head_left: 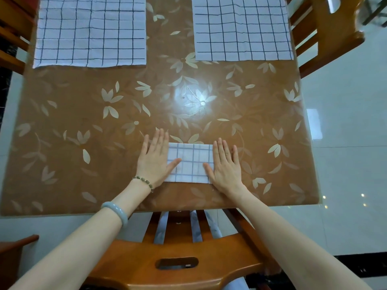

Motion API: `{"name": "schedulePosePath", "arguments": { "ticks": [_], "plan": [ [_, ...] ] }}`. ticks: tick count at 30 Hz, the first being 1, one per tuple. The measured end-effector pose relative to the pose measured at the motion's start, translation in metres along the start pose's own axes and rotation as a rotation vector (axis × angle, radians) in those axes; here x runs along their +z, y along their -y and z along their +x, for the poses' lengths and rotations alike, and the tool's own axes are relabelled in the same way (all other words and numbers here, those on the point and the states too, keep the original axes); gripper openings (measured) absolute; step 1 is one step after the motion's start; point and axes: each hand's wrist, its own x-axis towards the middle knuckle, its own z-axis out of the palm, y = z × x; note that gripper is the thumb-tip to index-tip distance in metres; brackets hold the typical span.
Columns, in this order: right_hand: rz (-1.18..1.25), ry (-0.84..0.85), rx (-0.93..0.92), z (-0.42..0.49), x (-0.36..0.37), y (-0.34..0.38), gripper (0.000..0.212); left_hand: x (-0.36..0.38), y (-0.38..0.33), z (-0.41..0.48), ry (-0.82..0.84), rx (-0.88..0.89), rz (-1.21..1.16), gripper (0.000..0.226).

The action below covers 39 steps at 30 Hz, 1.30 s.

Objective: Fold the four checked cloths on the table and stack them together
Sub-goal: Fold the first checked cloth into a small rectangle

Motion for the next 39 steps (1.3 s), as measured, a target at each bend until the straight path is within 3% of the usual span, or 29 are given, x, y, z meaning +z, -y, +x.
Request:
{"name": "schedulePosePath", "arguments": {
  "ticks": [4,6,10,17,21,27,32,36,39],
  "plan": [
    [0.016,0.009,-0.002,0.0,0.0,0.0,0.078,0.003,-0.059,0.004,0.014,0.266,-0.102,0.077],
    [0.004,0.018,-0.001,0.0,0.0,0.0,0.079,0.008,-0.079,0.006,0.053,0.296,-0.134,0.075],
    [-0.003,-0.004,-0.008,0.0,0.001,0.0,0.079,0.018,-0.071,0.006,0.097,0.213,-0.128,0.082],
    [-0.008,-0.013,-0.013,-0.001,0.003,-0.001,0.076,0.02,0.008,-0.008,0.105,0.04,0.013,0.082],
    [-0.006,-0.008,-0.021,0.0,0.003,-0.002,0.076,0.006,0.026,-0.006,-0.019,-0.004,0.054,0.085],
    [-0.026,0.008,-0.035,0.001,0.003,-0.004,0.078,0.017,-0.015,0.011,0.024,0.472,0.048,0.094],
    [0.171,-0.086,0.024,0.004,-0.014,0.022,0.08,0.023,-0.011,0.01,0.101,0.437,-0.002,0.098],
    [0.434,-0.064,-0.091,0.012,-0.015,0.071,0.072,0.023,-0.012,0.01,0.125,0.457,-0.022,0.086],
    [0.352,-0.047,-0.124,0.015,0.0,0.079,0.067,0.02,-0.014,0.009,0.099,0.465,-0.028,0.082]
  ]
}}
